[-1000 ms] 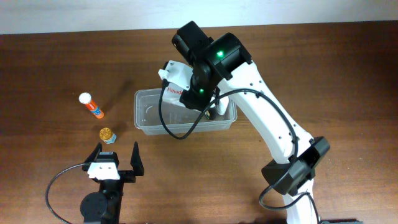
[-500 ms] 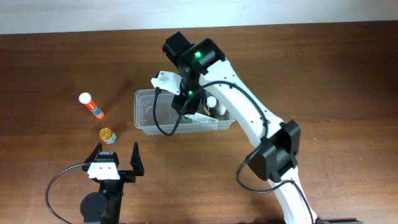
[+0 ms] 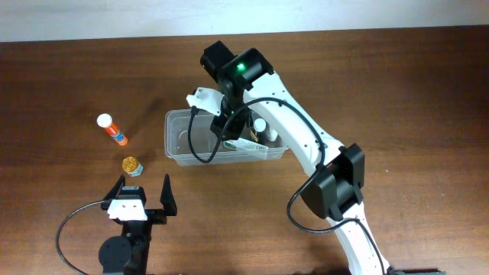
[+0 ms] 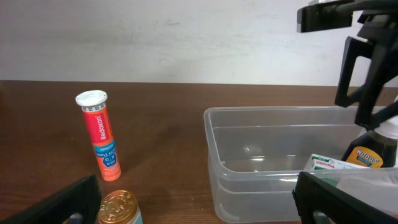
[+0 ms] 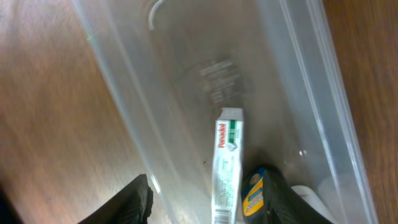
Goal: Pack container
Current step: 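Lower the Panadol box into the container beside the bottles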
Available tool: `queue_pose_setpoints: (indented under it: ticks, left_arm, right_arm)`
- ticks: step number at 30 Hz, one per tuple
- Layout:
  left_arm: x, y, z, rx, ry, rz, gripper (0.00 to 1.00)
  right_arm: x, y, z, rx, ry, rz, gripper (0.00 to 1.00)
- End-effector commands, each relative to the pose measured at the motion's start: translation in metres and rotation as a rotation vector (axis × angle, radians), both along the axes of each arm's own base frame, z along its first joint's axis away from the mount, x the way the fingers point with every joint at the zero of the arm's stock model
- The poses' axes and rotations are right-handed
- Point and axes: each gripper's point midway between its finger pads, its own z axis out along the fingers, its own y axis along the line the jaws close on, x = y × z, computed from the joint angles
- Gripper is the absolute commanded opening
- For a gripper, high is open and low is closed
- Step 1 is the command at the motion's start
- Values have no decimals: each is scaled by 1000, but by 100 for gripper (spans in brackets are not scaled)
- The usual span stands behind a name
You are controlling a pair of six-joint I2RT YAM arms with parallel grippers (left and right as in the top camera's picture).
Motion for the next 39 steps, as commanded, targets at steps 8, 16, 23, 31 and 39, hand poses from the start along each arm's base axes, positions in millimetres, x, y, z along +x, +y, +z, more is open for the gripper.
queue_pose_setpoints:
  ticks: [8, 16, 23, 31, 39]
  left_arm:
    - [0, 2, -2, 13, 1, 8, 99]
    - [0, 2, -2, 13, 1, 8, 99]
    - [0, 2, -2, 13, 1, 8, 99]
    - [0, 2, -2, 13, 1, 8, 99]
    - [0, 2, -2, 13, 1, 8, 99]
  right_arm:
    - [13, 5, -29, 20, 47, -188, 50]
    - [16, 2, -66, -1, 65, -252, 50]
    - [12, -2, -78, -18, 84, -252, 45]
    - [11, -3, -80, -23, 88, -253, 45]
    - [2, -9, -92, -50, 119, -253, 40]
